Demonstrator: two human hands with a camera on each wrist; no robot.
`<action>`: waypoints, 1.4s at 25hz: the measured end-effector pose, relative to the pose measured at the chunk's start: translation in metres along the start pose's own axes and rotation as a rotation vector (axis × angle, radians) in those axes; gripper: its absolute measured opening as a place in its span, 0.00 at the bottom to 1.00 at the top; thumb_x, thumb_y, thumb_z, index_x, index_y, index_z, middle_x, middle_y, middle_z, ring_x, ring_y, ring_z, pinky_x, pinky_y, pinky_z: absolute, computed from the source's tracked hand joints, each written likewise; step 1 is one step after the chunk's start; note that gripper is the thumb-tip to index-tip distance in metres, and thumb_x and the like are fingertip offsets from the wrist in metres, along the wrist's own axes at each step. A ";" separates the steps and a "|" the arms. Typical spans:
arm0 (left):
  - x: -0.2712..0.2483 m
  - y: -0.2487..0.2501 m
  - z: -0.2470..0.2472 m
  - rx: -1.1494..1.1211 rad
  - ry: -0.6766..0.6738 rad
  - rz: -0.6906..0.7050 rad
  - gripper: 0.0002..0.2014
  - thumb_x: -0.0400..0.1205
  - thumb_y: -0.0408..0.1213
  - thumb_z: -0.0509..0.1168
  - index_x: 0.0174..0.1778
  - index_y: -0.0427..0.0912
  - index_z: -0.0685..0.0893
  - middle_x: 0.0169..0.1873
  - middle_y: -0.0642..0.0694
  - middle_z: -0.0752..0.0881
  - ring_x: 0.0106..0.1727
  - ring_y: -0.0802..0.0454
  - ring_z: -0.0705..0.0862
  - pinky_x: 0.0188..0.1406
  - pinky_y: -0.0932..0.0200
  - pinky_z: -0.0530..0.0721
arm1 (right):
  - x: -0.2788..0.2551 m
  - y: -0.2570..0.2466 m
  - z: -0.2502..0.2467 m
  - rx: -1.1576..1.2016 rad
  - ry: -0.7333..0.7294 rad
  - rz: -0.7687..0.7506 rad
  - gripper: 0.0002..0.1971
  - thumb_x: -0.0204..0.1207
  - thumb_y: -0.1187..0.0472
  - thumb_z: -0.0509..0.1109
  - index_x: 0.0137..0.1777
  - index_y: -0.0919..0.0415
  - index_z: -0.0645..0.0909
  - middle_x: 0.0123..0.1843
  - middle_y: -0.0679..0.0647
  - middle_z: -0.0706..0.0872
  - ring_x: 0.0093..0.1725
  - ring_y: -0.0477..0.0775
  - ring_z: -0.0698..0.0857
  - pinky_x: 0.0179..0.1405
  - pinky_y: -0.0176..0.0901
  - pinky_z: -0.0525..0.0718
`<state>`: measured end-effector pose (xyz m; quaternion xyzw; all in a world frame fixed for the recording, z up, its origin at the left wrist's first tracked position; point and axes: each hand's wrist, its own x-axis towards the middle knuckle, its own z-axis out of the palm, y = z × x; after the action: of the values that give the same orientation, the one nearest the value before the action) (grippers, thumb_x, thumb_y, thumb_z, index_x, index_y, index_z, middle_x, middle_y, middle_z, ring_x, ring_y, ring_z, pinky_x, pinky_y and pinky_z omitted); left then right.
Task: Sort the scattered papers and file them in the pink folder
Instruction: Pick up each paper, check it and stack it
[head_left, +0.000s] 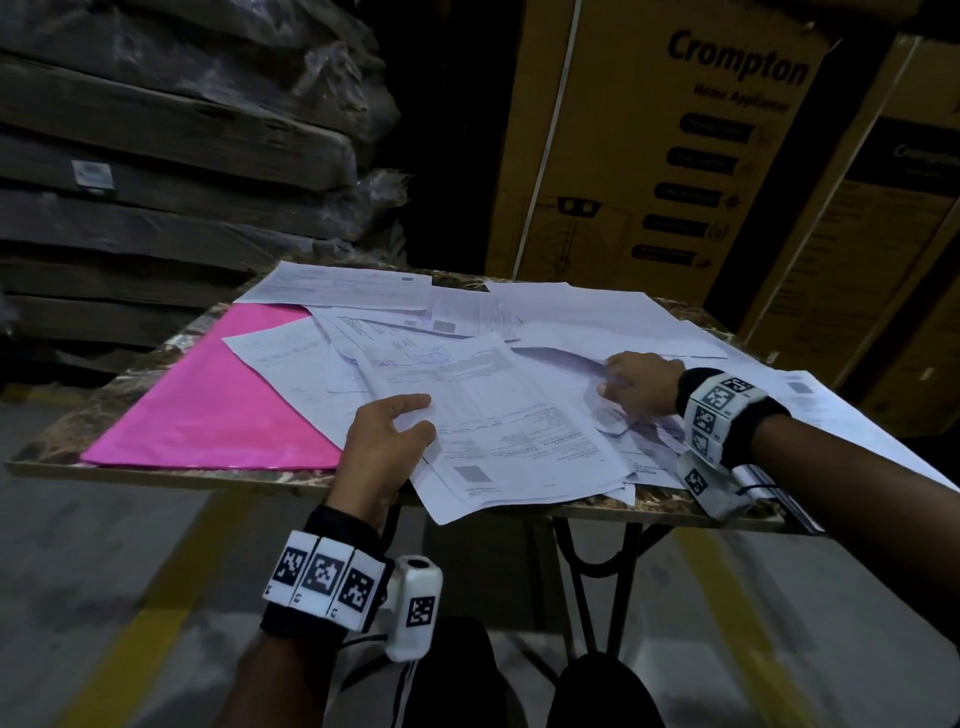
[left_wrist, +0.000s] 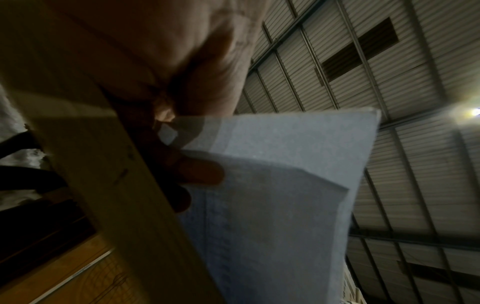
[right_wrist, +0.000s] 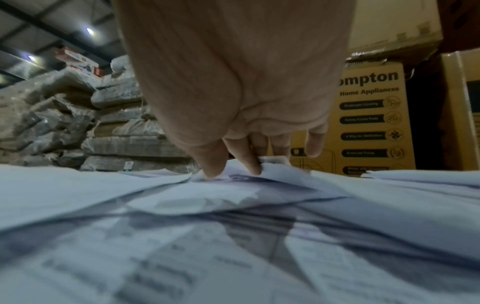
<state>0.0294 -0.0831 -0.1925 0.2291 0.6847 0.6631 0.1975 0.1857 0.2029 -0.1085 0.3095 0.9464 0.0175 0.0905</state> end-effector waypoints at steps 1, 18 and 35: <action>-0.001 0.000 0.001 -0.006 0.003 -0.003 0.18 0.79 0.28 0.68 0.63 0.47 0.87 0.63 0.47 0.85 0.61 0.46 0.86 0.63 0.43 0.87 | -0.001 0.003 -0.001 0.041 0.064 0.004 0.18 0.86 0.53 0.61 0.54 0.67 0.84 0.57 0.62 0.87 0.55 0.65 0.84 0.53 0.54 0.83; -0.007 0.002 0.002 0.060 0.033 0.100 0.21 0.75 0.32 0.79 0.64 0.39 0.87 0.64 0.45 0.84 0.67 0.48 0.81 0.60 0.57 0.80 | -0.071 -0.055 -0.037 0.134 1.017 -0.509 0.10 0.78 0.70 0.71 0.55 0.60 0.88 0.53 0.53 0.89 0.46 0.58 0.89 0.37 0.51 0.87; -0.015 0.014 -0.006 0.044 -0.077 0.057 0.16 0.79 0.25 0.67 0.60 0.43 0.89 0.56 0.42 0.89 0.51 0.48 0.91 0.49 0.58 0.90 | -0.117 -0.056 -0.002 0.758 1.052 -0.291 0.10 0.73 0.76 0.74 0.47 0.61 0.91 0.48 0.54 0.89 0.49 0.51 0.88 0.48 0.32 0.86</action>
<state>0.0385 -0.0966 -0.1787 0.2783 0.6840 0.6441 0.1996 0.2457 0.0887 -0.0929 0.1393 0.8373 -0.1802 -0.4971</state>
